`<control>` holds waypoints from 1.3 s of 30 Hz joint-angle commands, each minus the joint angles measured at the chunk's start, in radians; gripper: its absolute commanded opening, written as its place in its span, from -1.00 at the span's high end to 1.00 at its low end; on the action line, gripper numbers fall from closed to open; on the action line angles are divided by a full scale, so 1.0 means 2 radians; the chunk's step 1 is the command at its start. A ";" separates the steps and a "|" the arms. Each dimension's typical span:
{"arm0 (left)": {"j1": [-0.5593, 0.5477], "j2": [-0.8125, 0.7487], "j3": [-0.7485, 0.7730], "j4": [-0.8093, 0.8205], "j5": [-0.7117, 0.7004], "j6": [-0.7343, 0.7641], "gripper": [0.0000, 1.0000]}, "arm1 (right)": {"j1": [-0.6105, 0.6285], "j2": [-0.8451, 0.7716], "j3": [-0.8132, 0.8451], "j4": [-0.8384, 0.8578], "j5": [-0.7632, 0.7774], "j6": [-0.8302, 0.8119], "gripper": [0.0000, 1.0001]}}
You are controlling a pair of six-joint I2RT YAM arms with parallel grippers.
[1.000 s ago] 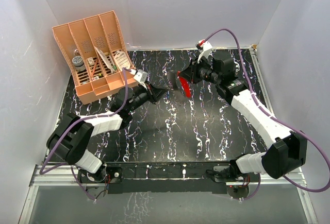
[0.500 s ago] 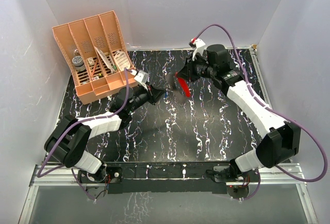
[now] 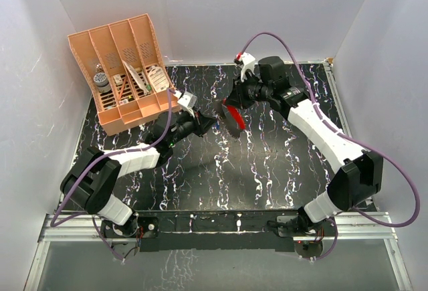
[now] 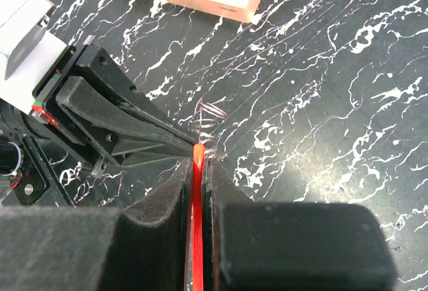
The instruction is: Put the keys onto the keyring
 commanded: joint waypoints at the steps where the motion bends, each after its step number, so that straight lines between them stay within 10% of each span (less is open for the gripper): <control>1: -0.003 -0.008 0.024 0.016 0.001 0.008 1.00 | 0.014 0.016 0.041 -0.031 0.010 -0.021 1.00; 39: -0.006 -0.064 0.019 -0.052 -0.018 0.025 1.00 | 0.023 0.037 0.057 -0.044 0.098 -0.016 1.00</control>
